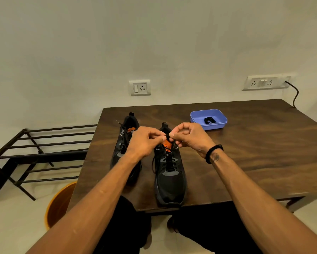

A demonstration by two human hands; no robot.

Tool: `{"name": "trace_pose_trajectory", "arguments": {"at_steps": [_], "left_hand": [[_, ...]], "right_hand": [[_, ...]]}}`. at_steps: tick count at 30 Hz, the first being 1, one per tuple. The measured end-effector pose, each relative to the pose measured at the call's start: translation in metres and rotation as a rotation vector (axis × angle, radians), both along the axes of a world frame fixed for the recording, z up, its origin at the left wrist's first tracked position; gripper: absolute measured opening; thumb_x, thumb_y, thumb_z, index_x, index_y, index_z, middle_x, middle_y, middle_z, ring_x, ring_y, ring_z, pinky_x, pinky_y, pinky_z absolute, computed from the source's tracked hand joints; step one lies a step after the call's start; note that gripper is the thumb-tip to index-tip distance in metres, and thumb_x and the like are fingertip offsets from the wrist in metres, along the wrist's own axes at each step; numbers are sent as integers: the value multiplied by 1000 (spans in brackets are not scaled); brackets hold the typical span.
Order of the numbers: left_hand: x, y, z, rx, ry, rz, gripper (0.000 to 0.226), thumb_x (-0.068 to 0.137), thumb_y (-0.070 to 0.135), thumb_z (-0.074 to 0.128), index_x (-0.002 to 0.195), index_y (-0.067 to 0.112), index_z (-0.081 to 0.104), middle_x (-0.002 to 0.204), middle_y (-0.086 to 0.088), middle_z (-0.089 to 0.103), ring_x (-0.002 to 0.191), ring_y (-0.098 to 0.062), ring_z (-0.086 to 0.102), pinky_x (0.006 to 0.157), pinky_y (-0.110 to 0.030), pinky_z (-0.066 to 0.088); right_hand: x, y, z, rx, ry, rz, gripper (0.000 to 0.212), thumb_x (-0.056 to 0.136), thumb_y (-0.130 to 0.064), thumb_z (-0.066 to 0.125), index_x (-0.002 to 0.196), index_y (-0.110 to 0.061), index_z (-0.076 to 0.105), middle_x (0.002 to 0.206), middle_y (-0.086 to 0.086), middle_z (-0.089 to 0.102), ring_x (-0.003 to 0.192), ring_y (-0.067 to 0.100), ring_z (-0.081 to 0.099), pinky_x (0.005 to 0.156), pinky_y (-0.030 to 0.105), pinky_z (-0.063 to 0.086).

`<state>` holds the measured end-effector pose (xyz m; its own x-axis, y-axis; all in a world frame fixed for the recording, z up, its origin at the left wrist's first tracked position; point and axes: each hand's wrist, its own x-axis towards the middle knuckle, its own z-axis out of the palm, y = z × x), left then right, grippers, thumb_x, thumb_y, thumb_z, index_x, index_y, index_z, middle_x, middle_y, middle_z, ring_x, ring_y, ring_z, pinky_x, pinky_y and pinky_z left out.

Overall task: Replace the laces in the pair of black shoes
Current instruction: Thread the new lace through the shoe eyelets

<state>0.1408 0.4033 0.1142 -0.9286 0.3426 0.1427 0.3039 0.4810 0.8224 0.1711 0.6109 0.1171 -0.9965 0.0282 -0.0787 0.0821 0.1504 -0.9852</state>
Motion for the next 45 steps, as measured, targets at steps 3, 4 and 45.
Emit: {"name": "trace_pose_trajectory", "arguments": {"at_steps": [3,4,45], "left_hand": [[-4,-2,-4,-60,43,130,10,92,25,76,100,22,82,80,13,75,73,10,66,68,-4,48],[-4,-3,-5,-82,34,134,10,91,26,77,100,23,81,81,13,75,75,7,67,71,-7,50],[-27,25,-36,-380,202,42,8,94,29,70,92,29,78,85,6,68,78,-16,68,76,-42,60]], "right_hand": [[0,4,-3,69,25,-43,14,92,-4,75,105,0,74,94,20,77,72,14,66,67,23,58],[0,5,-4,76,29,-36,14,93,-2,73,107,-1,74,96,20,77,74,14,67,69,24,59],[1,-8,-13,899,-2,215,54,91,2,66,140,-20,62,134,6,64,110,20,65,88,25,50]]}}
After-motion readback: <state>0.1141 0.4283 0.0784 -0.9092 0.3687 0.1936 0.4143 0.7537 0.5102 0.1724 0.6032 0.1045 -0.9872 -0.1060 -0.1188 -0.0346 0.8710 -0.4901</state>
